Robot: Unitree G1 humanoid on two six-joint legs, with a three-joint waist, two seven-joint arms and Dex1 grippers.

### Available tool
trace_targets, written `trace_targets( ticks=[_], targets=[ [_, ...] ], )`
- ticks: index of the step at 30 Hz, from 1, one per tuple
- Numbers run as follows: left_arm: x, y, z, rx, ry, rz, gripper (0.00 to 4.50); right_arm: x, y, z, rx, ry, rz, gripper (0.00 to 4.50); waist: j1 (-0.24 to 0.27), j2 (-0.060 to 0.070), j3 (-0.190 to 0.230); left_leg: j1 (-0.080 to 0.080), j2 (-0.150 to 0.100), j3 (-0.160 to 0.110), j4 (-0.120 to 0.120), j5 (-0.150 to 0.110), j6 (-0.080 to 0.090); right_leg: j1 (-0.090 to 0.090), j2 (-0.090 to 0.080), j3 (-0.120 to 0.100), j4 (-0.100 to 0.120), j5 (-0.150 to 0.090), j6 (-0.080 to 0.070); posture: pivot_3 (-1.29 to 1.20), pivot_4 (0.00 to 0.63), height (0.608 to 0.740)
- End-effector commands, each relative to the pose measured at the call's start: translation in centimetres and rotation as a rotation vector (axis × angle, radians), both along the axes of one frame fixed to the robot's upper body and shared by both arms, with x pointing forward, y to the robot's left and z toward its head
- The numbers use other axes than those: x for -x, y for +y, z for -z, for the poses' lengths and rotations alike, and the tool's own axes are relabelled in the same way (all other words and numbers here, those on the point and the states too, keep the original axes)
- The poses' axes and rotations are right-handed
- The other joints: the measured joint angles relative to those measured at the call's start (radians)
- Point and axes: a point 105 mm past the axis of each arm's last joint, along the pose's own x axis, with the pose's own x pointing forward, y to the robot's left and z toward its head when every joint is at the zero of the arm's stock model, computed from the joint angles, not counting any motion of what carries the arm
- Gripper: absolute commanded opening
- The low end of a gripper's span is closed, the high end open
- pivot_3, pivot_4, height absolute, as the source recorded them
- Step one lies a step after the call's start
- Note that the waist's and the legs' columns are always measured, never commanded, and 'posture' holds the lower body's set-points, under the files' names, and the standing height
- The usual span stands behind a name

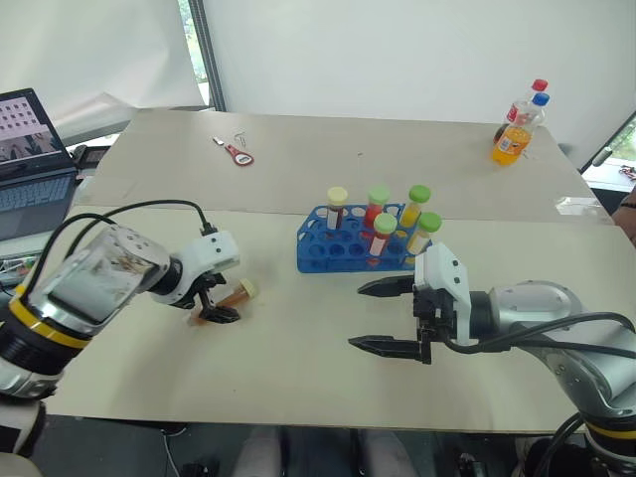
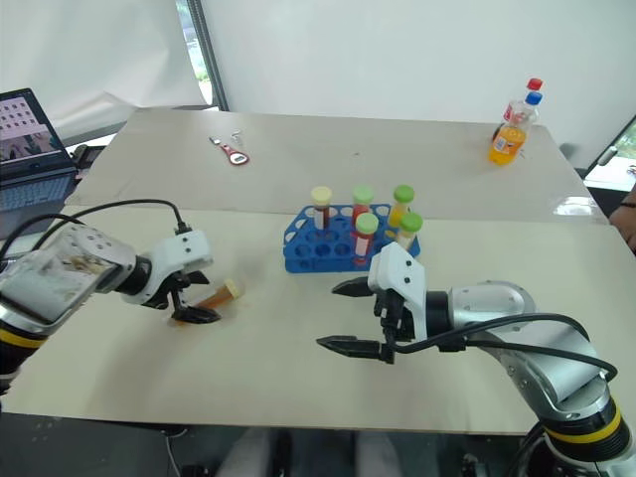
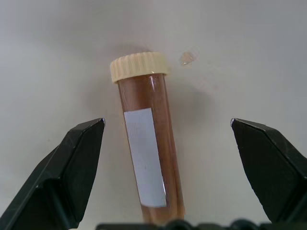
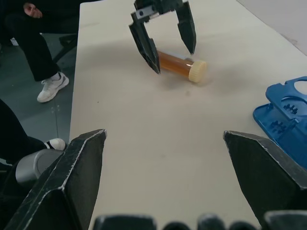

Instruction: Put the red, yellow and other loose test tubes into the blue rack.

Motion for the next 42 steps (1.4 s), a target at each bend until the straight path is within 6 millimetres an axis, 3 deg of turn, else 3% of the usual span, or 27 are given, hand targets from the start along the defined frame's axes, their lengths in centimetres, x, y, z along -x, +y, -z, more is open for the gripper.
trace_targets(
  ticks=[1, 5, 6, 8, 14, 17, 19, 23, 28, 33, 42],
  targets=[
    [-0.5, -0.2, -0.3, 0.01, 0.003, -0.031, 4.5, 0.8, 0.1, -0.9, -0.014, -0.007, -0.022, 4.33, 0.0, 0.0, 0.0, 0.0, 0.0, 0.0, 0.0, 0.0, 0.0, 0.0, 0.0, 0.0, 0.0, 0.0, 0.0, 0.0, 0.15, 0.74],
    [-0.6, 0.0, 0.9, -0.005, 0.034, -0.037, 4.5, 1.3, -0.1, -1.0, -0.007, 0.027, -0.035, 4.33, 0.0, -0.001, 0.0, 0.0, 0.0, -0.001, 0.0, 0.0, 0.0, 0.0, 0.0, 0.0, 0.001, 0.0, 0.0, 0.0, 0.15, 0.74],
    [-0.7, 0.0, 1.1, -0.013, 0.032, -0.031, 4.24, 1.2, -0.2, -1.1, -0.013, 0.034, -0.031, 4.37, -0.001, -0.001, 0.0, 0.0, 0.0, -0.001, 0.0, 0.0, 0.0, 0.0, 0.0, 0.0, 0.001, 0.0, 0.0, 0.0, 0.15, 0.74],
    [-0.9, 0.1, 1.4, -0.018, 0.032, -0.028, 3.64, 1.2, -0.3, -1.4, -0.019, 0.04, -0.026, 4.39, -0.001, -0.001, 0.0, 0.001, 0.0, -0.001, 0.0, 0.0, 0.0, 0.0, 0.0, 0.0, 0.001, 0.0, 0.0, 0.0, 0.15, 0.74],
    [-1.4, 0.0, 1.9, -0.031, 0.012, 0.005, 0.88, 0.9, -0.6, -2.1, -0.032, 0.042, 0.001, 4.39, -0.002, 0.0, 0.0, 0.001, 0.0, -0.001, 0.0, 0.0, 0.0, 0.0, 0.0, 0.0, 0.001, 0.0, 0.0, 0.0, 0.15, 0.74],
    [-1.3, -0.6, 1.5, -0.012, -0.006, 0.051, 0.86, 1.0, -0.9, -2.2, -0.023, 0.043, 0.009, 4.39, 0.003, -0.001, 0.0, 0.001, 0.0, -0.001, 0.0, 0.0, 0.0, 0.0, 0.0, 0.0, 0.001, 0.0, 0.0, 0.0, 0.15, 0.74],
    [-1.4, -1.5, 0.2, 0.04, -0.032, 0.099, 0.86, 1.1, -1.3, -2.3, -0.01, 0.044, 0.018, 4.39, 0.005, -0.001, 0.0, 0.0, 0.0, -0.001, 0.001, 0.0, 0.0, 0.0, 0.0, 0.0, 0.001, 0.0, 0.0, 0.0, 0.15, 0.74],
    [-2.8, -5.0, -4.9, 0.308, -0.184, 0.203, 0.86, 1.1, -2.5, -2.7, 0.012, 0.025, 0.074, 4.39, 0.015, -0.001, 0.001, -0.003, -0.001, -0.002, 0.005, 0.0, 0.0, 0.0, -0.001, -0.001, 0.001, 0.0, 0.0, 0.0, 0.15, 0.74],
    [-4.3, -9.4, -9.3, 0.645, -0.374, 0.249, 0.86, 1.3, -3.7, -2.9, 0.04, -0.004, 0.15, 4.39, 0.013, -0.002, 0.001, -0.006, -0.002, -0.006, 0.008, 0.0, 0.0, 0.0, -0.001, -0.002, 0.001, 0.001, 0.002, 0.0, 0.15, 0.74],
    [-5.0, -12.3, -8.8, 0.821, -0.439, 0.241, 0.86, 0.8, -4.3, -3.1, 0.052, -0.042, 0.264, 4.39, 0.006, -0.001, 0.001, -0.006, -0.002, -0.009, 0.008, 0.0, 0.001, 0.0, -0.001, -0.001, 0.002, 0.001, 0.002, 0.0, 0.15, 0.74],
    [-7.9, -15.3, -7.1, 0.913, -0.564, 0.207, 0.86, 0.6, -5.3, -3.8, 0.065, -0.072, 0.398, 4.39, 0.015, -0.001, 0.001, -0.006, -0.003, -0.012, 0.009, 0.0, 0.001, 0.001, -0.002, -0.001, 0.002, 0.002, 0.003, 0.0, 0.15, 0.74]
  ],
)
